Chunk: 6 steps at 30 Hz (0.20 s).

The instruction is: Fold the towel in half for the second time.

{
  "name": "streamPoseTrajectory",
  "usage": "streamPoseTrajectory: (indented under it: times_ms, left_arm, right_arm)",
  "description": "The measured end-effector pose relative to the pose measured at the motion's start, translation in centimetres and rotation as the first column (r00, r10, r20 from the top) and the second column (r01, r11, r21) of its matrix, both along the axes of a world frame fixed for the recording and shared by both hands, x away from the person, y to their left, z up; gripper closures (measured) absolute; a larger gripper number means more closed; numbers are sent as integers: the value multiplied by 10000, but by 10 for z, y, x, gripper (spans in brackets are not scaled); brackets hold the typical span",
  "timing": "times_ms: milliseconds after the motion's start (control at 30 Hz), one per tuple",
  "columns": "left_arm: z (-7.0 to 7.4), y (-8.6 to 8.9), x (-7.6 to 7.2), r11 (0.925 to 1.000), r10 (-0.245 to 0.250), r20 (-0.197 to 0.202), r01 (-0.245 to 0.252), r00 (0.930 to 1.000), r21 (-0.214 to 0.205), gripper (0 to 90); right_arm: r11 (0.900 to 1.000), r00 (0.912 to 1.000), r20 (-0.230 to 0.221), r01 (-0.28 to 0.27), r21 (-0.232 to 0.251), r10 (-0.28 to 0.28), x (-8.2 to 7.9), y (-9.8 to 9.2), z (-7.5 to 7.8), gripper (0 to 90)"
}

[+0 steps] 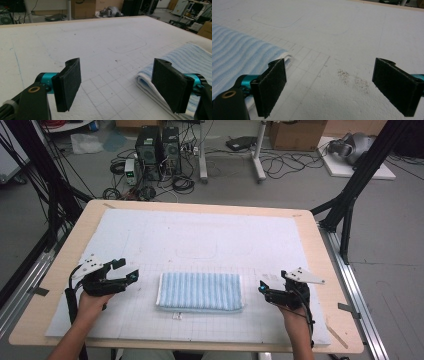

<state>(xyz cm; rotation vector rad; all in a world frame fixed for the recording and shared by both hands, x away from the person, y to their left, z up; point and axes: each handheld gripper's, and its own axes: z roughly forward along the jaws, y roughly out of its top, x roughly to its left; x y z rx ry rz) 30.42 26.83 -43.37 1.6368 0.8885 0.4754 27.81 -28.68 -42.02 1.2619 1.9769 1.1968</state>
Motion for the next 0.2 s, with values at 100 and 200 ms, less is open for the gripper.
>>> streamPoseTrajectory:
  times_ms: [100,200]
  left_arm:
    - [0,0,0,10000,0,10,0,10000,30,243]
    - [-1,0,0,10000,7,-8,-7,10000,57,244]
  right_arm:
    - [10000,10000,42,50,-29,-50,0,0,0,112]
    - [9999,9999,89,148,14,-148,0,0,0,111]
